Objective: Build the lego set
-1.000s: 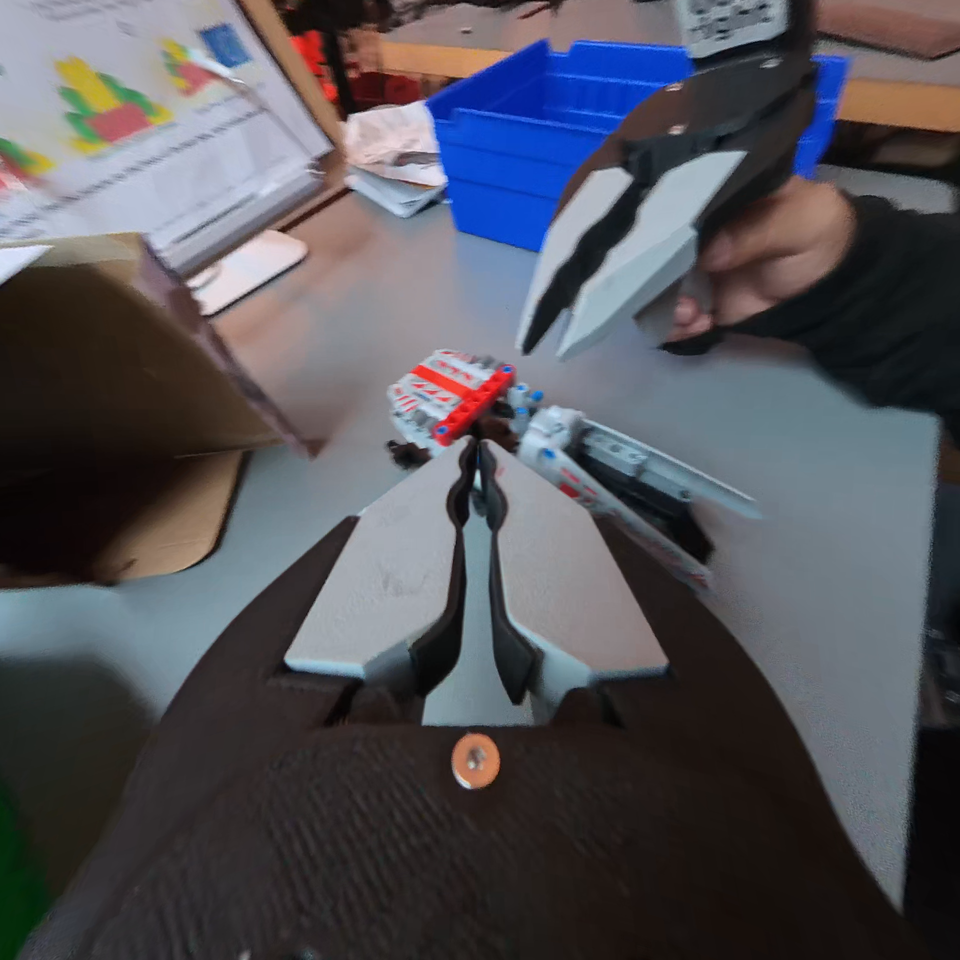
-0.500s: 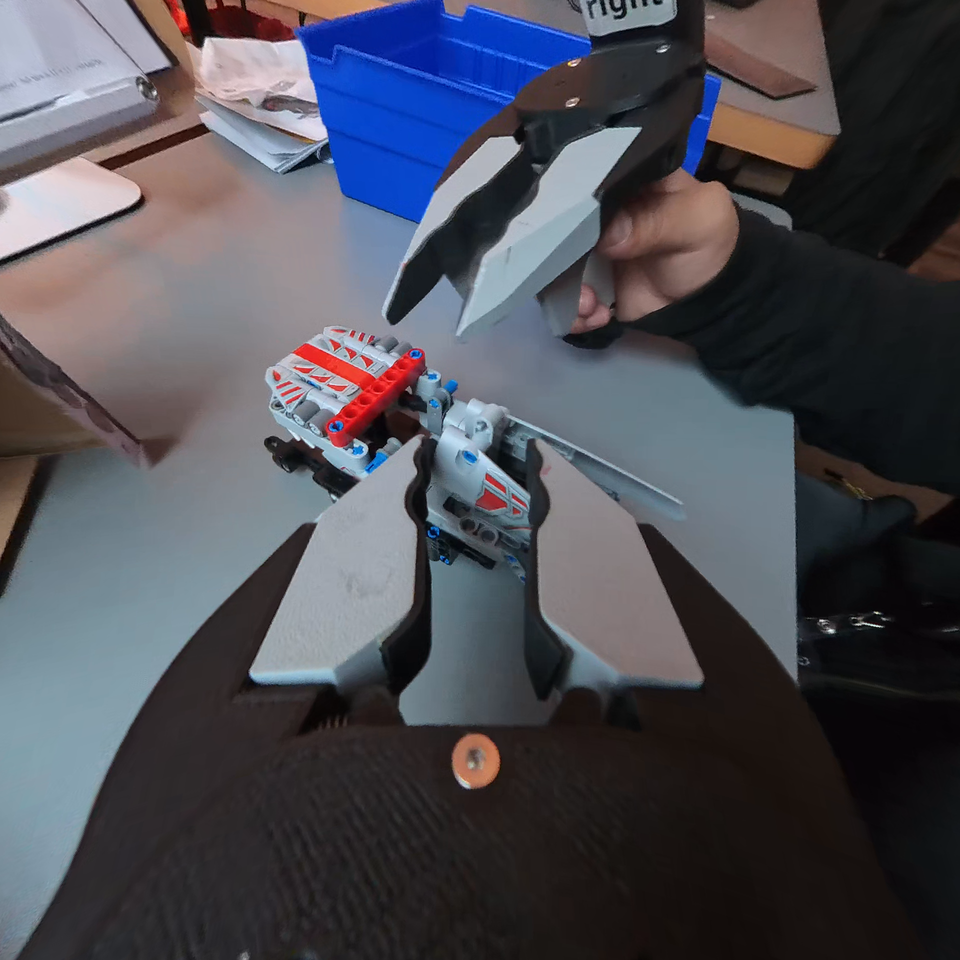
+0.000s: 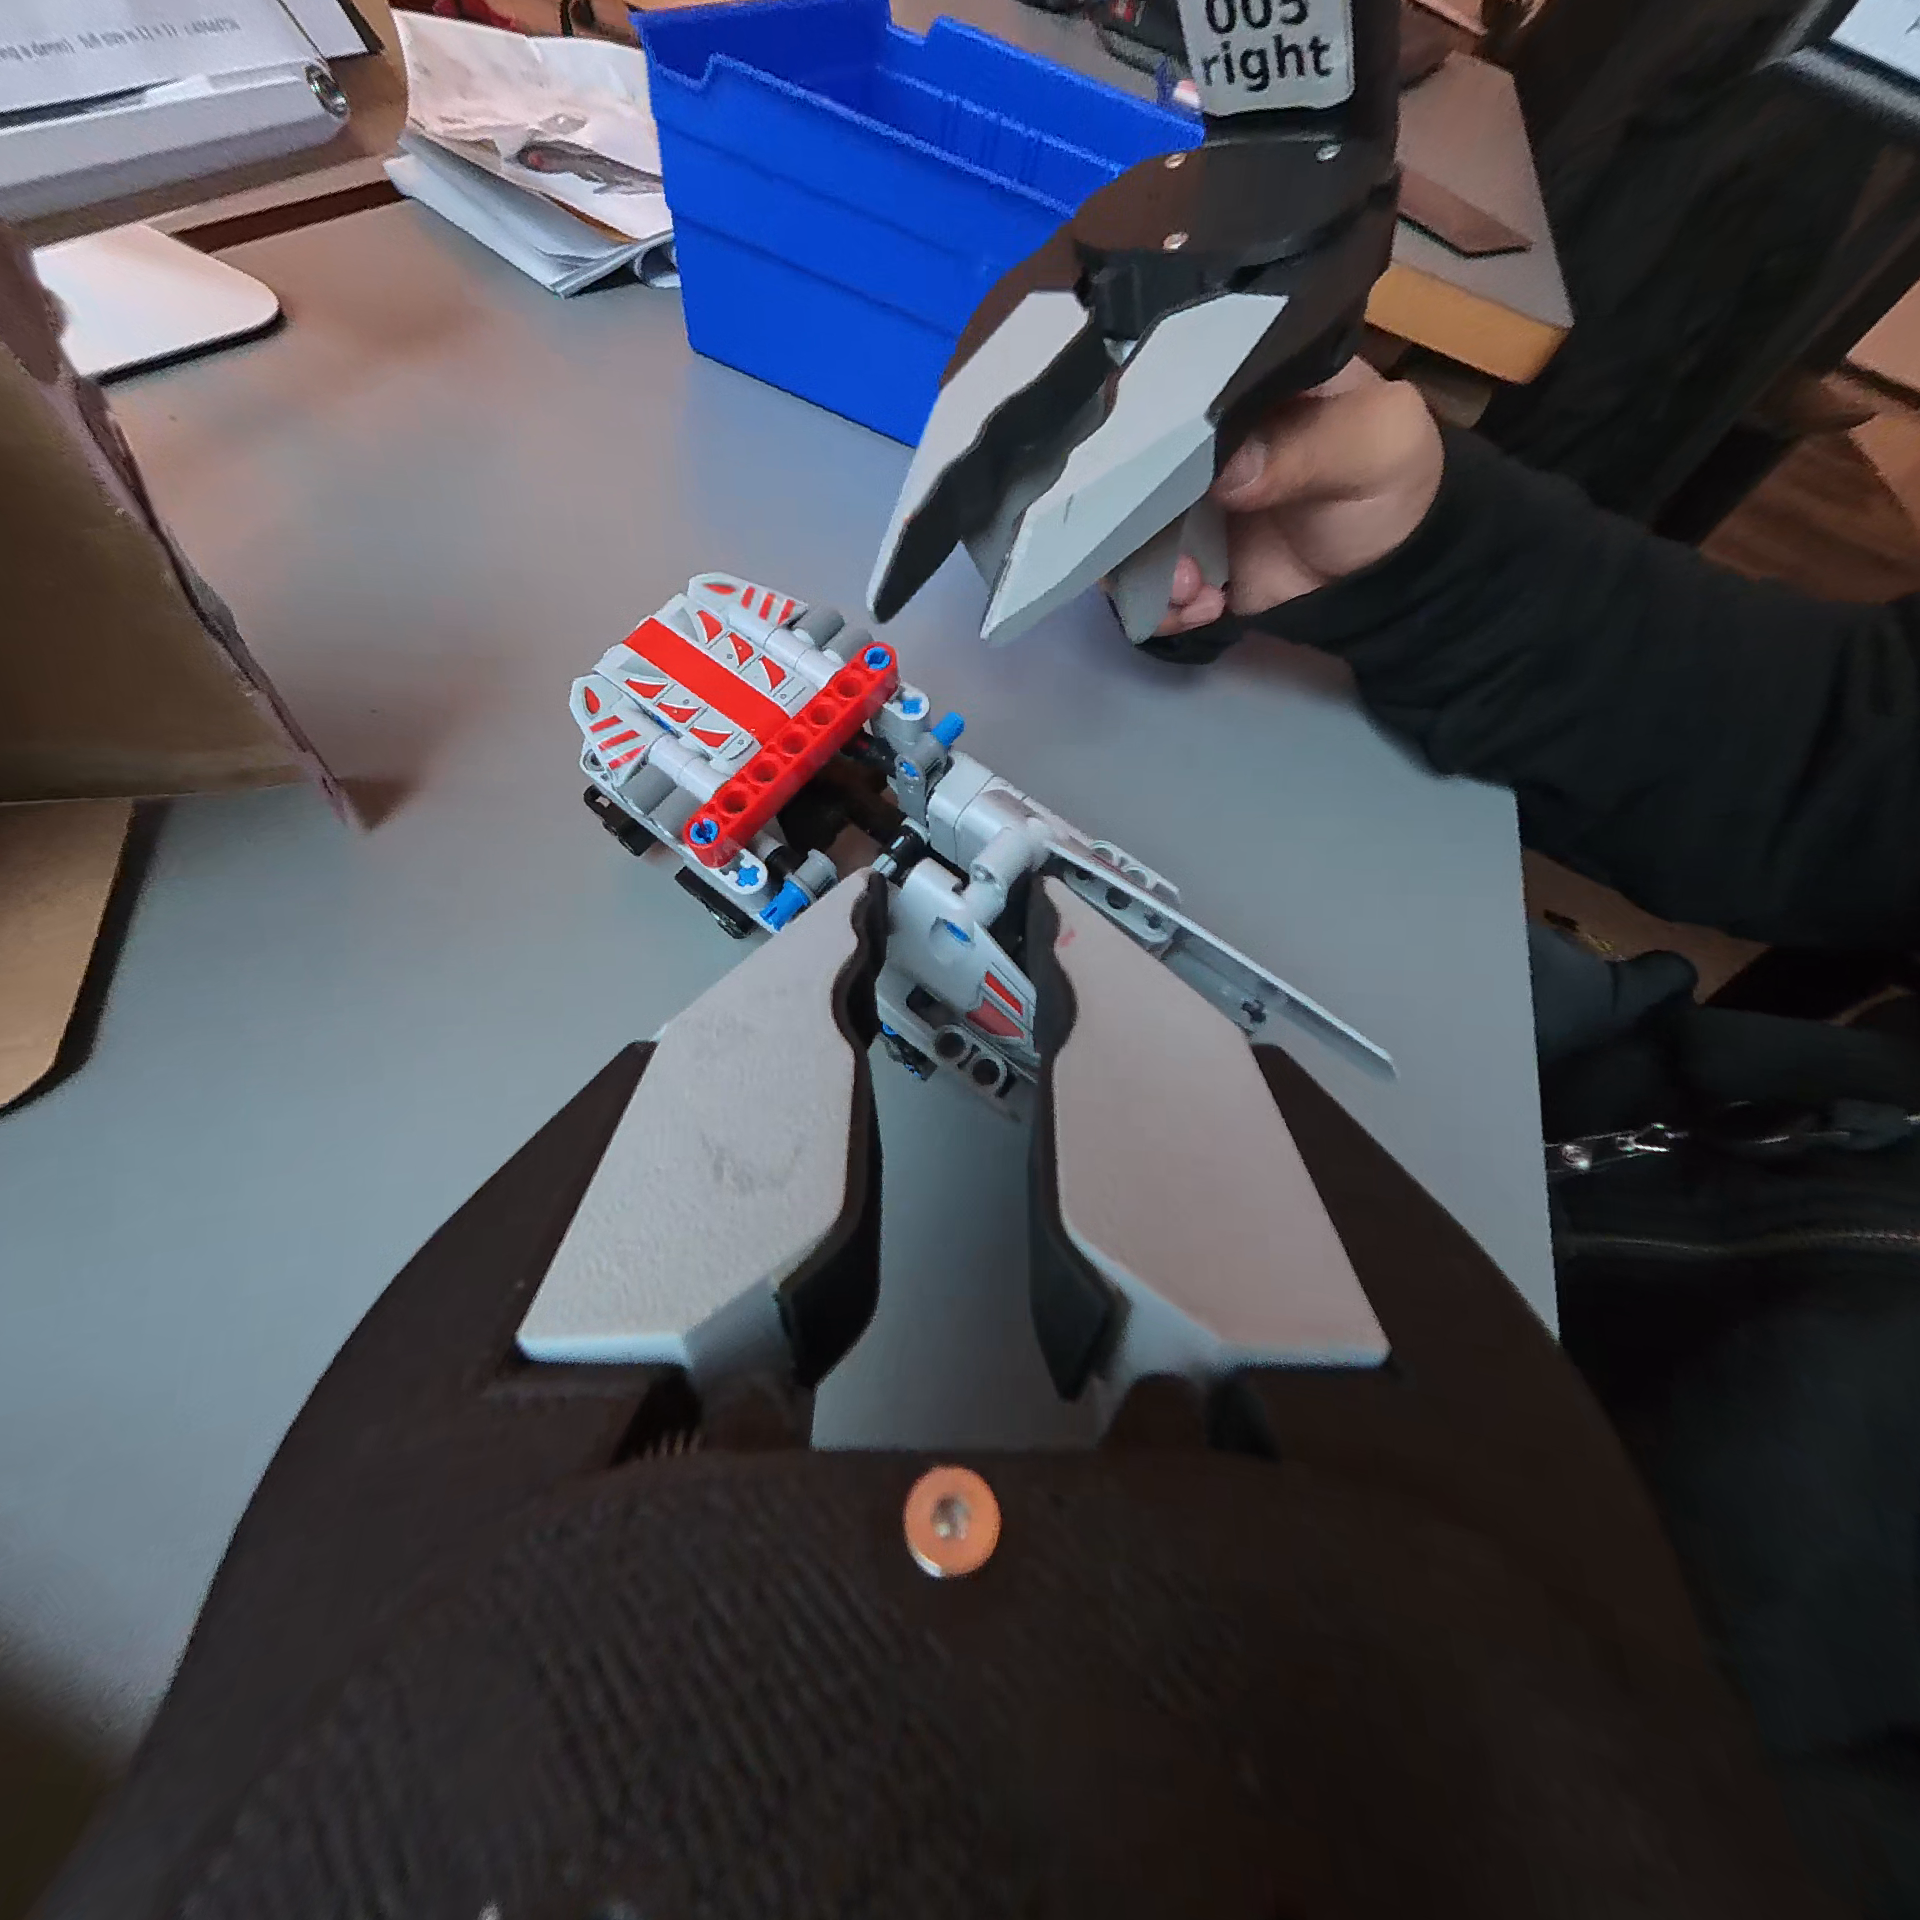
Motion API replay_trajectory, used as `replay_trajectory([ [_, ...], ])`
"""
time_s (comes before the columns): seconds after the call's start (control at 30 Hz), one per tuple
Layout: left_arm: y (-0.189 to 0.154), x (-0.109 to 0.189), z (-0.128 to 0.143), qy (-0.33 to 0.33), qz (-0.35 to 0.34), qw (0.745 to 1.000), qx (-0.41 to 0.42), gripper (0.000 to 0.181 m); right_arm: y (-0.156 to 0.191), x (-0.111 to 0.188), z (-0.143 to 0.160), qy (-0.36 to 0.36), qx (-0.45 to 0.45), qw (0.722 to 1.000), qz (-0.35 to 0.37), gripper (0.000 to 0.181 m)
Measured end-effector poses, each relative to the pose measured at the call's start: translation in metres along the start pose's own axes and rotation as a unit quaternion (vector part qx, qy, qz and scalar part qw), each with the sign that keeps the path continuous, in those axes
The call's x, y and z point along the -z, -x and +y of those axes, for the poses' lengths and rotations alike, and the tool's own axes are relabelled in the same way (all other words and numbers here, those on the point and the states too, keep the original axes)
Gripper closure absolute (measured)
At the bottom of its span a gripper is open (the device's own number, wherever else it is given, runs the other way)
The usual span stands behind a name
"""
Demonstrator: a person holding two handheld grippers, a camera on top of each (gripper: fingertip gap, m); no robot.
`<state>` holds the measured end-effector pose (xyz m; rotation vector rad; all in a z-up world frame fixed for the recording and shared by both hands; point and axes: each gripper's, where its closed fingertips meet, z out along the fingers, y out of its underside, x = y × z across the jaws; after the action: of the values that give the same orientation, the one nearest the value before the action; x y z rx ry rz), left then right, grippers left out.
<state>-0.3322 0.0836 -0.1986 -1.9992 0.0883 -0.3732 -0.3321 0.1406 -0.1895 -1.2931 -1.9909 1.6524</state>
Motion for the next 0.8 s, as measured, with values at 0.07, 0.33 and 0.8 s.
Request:
replay_trajectory([
  [0.07, 0.001, 0.003, 0.001, -0.013, 0.018, 1.000, 0.023, 0.157, -0.001, -0.001, 0.002, 0.005, -0.008, 1.000, -0.002, 0.157],
  [0.33, 0.029, 0.017, 0.024, 0.038, -0.039, 0.997, 0.055, 0.159, -0.010, -0.002, 0.009, 0.016, -0.026, 0.999, 0.014, 0.159],
  [0.8, -0.013, 0.029, 0.020, 0.093, 0.020, 0.995, -0.034, 0.162, -0.010, -0.008, 0.016, 0.033, -0.033, 0.999, 0.011, 0.153],
])
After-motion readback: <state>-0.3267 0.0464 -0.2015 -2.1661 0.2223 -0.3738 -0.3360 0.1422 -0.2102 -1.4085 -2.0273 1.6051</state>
